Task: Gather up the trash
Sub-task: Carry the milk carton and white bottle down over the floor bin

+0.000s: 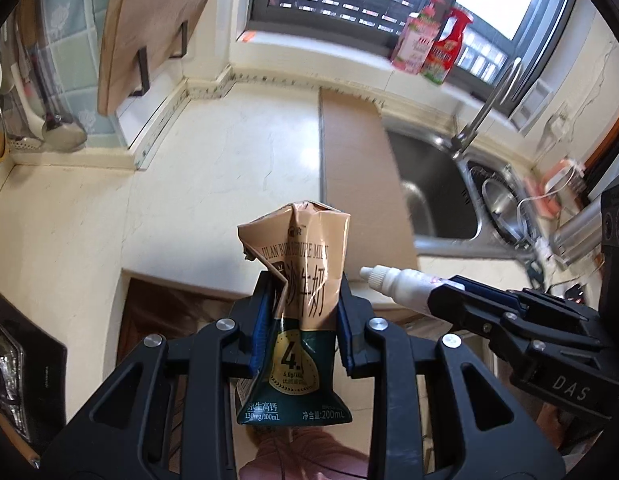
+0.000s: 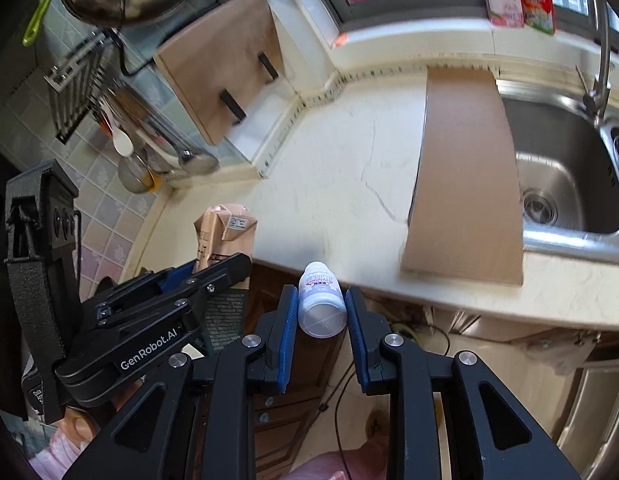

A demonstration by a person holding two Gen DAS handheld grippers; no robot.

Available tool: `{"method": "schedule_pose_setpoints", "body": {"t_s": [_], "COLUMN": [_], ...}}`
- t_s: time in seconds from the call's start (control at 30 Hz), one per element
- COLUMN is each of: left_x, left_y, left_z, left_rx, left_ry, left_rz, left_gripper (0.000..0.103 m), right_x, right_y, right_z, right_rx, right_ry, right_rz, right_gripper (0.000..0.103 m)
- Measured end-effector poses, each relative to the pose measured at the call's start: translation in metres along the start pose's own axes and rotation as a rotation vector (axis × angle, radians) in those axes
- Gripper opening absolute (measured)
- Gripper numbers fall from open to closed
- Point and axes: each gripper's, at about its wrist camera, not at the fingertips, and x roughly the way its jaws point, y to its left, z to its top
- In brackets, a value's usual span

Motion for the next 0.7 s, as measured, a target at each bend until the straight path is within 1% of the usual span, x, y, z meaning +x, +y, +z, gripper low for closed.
{"method": "schedule_pose_setpoints", "body": {"t_s": [0.1, 0.37, 0.6, 0.7], "left_x": [-0.008, -0.024, -0.050, -0.054], "left_y": [-0.014, -0.044, -0.067, -0.073], "left_z": [0.008, 0.027, 0.041, 0.041], "left_rx": [-0.003, -0.035, -0.014, -0.009], "left_ry": [-0.021, -0.041, -0.088, -0.089], "left_rz": [-0.019, -0.096, -0.125, -0.128], "left_gripper": [0.025, 0.025, 0.025, 0.025], "right_x": [-0.022, -0.078, -0.116, -0.127], "right_y": [-0.005, -0.029, -0.042, -0.043], "right_z": [0.014, 0.041, 0.055, 0.056], "right_rx": [-0.007, 0.002, -0.013, -0.038], "right_ry": [-0.030, -0.109, -0.149, -0.149], "right_rz": [0.011, 0.036, 0.060, 0.076], "right_gripper": [0.024, 0.024, 0.024, 0.024]}}
